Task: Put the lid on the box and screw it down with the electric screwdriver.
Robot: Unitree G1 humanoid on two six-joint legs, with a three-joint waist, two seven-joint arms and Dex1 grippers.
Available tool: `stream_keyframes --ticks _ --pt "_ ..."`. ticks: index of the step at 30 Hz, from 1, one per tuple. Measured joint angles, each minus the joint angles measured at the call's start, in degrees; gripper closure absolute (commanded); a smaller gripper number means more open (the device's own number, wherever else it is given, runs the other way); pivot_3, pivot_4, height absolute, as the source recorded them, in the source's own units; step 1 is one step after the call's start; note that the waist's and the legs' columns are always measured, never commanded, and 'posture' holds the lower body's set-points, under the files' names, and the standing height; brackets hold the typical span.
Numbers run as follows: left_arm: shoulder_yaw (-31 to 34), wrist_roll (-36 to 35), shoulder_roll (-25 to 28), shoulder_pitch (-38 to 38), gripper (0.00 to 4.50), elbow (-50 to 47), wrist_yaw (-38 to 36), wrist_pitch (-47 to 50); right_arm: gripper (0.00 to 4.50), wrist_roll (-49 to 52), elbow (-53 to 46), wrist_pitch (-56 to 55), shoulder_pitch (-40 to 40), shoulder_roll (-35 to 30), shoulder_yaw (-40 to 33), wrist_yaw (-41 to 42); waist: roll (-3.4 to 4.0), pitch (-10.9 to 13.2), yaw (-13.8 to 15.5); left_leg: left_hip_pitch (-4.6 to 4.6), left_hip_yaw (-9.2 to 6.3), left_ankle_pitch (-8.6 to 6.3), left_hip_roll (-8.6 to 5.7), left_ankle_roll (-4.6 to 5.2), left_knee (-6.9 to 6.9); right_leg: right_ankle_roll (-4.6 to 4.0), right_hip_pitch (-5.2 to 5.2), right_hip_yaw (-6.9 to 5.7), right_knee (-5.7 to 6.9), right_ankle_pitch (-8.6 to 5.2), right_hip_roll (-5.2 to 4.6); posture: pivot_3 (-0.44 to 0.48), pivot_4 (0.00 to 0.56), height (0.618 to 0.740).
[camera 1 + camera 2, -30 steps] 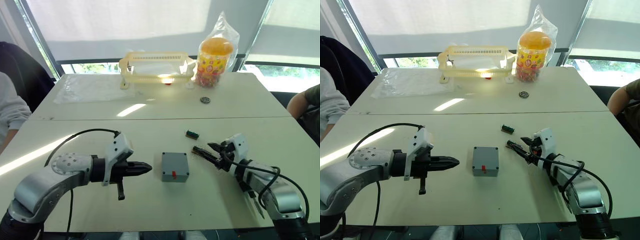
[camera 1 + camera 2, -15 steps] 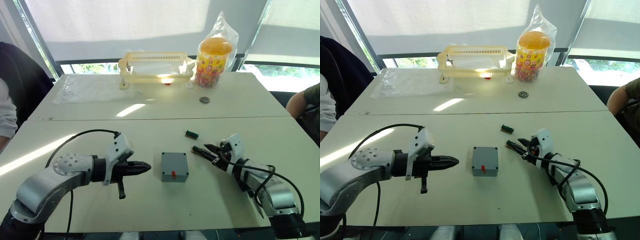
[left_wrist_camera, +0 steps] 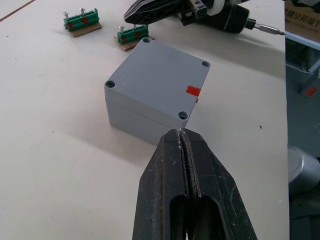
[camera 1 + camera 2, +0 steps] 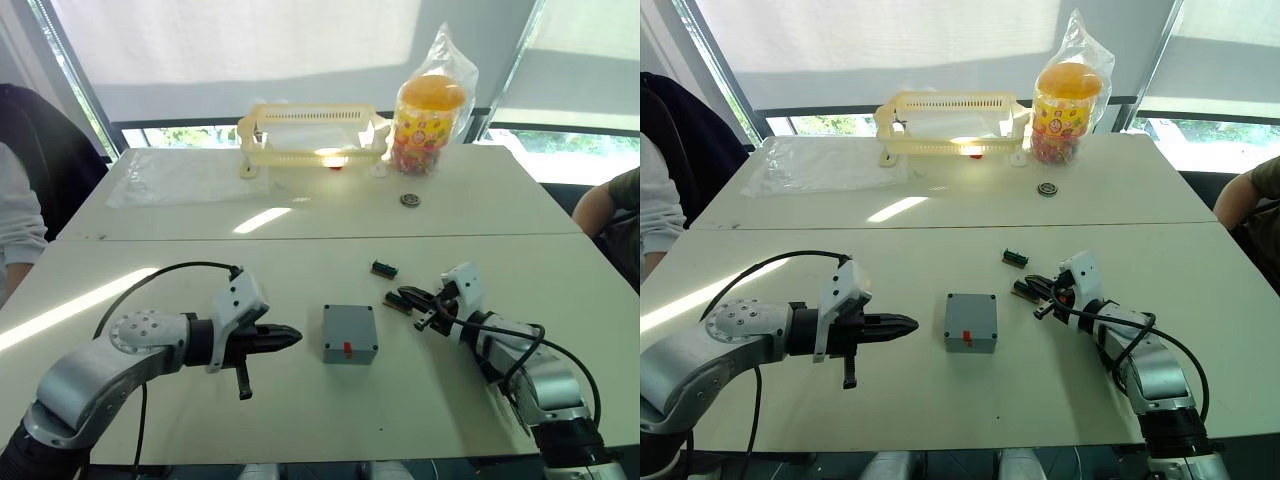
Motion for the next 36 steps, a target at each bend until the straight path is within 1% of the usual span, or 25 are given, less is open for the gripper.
stream_keyframes --ticks 9,13,16,17,18,21,22,27,32,34,35,36 --pt "-0.3 1.2 0.0 0.2 4.50 0.8 -0.1 -1.3 4.47 0.7 -1.6 0.7 0.9 0.0 -0.8 -1.0 0.02 0.0 0.0 0.00 0.00 0.00 0.00 0.00 0.00 0.00 0.00 0.00 0.00 0.00 0.00 0.000 0.150 0.740" --pt "-1.5 1.9 0.0 1.0 4.50 1.0 -0.3 -2.3 4.47 0.9 -3.0 0.7 1.9 0.0 -1.1 -1.2 0.03 0.0 0.0 0.00 0.00 0.00 0.00 0.00 -0.01 0.00 -0.01 0.01 0.00 0.00 0.00 0.000 0.150 0.740" --pt "-2.0 2.3 0.0 1.3 4.50 1.2 -0.4 -2.7 3.71 1.0 -3.7 0.6 2.4 0.0 -1.9 -1.8 0.03 0.0 0.0 0.00 0.00 0.00 0.00 0.00 -0.01 0.00 0.00 0.00 0.00 0.00 0.00 0.000 0.150 0.740" --pt "-2.0 2.4 0.0 1.5 4.50 1.3 -0.4 -3.2 3.11 0.9 -4.0 0.5 2.7 -0.1 -2.3 -1.8 0.03 0.0 0.0 -0.01 0.00 0.00 0.00 0.00 -0.01 0.00 -0.01 0.00 0.00 0.00 0.00 0.000 0.150 0.740" --pt "-2.0 2.4 0.0 1.7 4.50 1.4 -0.5 -3.4 2.68 0.9 -4.4 0.4 3.0 -0.4 -2.6 -1.9 0.03 0.0 0.0 -0.01 0.00 0.00 0.00 0.00 -0.01 0.00 -0.01 0.00 0.00 0.00 0.00 0.000 0.150 0.740" --pt "-2.1 2.6 0.1 2.2 4.50 1.4 -1.0 -3.7 1.06 1.0 -5.5 0.4 4.0 -0.8 -2.8 -1.3 0.04 0.0 0.0 0.00 0.00 0.00 0.00 0.00 -0.01 0.00 0.00 0.00 0.00 0.00 0.00 0.000 0.150 0.740" --pt "-2.2 2.7 0.3 2.3 4.50 1.4 -1.2 -3.7 0.62 1.2 -5.6 0.5 4.3 -0.9 -2.8 -1.0 0.04 0.0 0.0 0.00 0.00 0.00 0.00 0.00 -0.01 0.00 0.00 0.00 0.00 0.00 0.00 0.000 0.150 0.740" --pt "-2.2 3.1 0.5 2.3 4.50 1.4 -1.7 -3.7 0.62 1.2 -5.6 0.6 5.2 -1.2 -2.6 0.7 0.05 0.0 0.0 0.00 0.01 0.00 0.00 0.00 -0.01 0.00 -0.01 0.01 0.00 0.00 0.00 0.000 0.150 0.740" --pt "-2.1 2.9 0.5 2.3 4.50 1.4 -1.9 -3.6 0.62 0.7 -3.4 0.2 4.5 -1.2 -2.3 1.7 0.06 0.0 0.0 0.00 0.01 0.00 0.00 0.00 -0.01 0.00 -0.01 0.00 0.00 0.00 -0.01 0.000 0.150 0.740" --pt "-2.1 2.9 0.5 2.3 4.50 1.4 -1.9 -3.6 1.13 0.6 -2.5 0.1 3.7 -1.2 -2.3 2.0 0.07 0.0 0.0 0.00 0.01 0.00 0.00 0.00 -0.01 -0.01 -0.01 0.01 0.00 0.00 0.00 0.000 0.150 0.740" --pt "-2.1 2.9 0.5 2.3 4.50 1.4 -1.8 -3.6 1.47 0.6 -2.0 0.1 3.2 -1.2 -2.3 2.0 0.07 0.0 0.0 0.00 0.01 0.00 0.00 0.00 -0.01 -0.01 -0.01 0.01 0.00 0.00 0.00 0.000 0.150 0.740" --pt "-2.1 2.9 0.5 2.3 4.50 1.4 -1.8 -3.6 1.94 0.6 -1.7 0.0 2.7 -1.1 -2.3 2.1 0.07 0.0 0.0 0.00 0.01 0.00 0.00 0.00 -0.01 -0.01 -0.02 0.00 0.00 0.00 0.00 0.000 0.150 0.740"
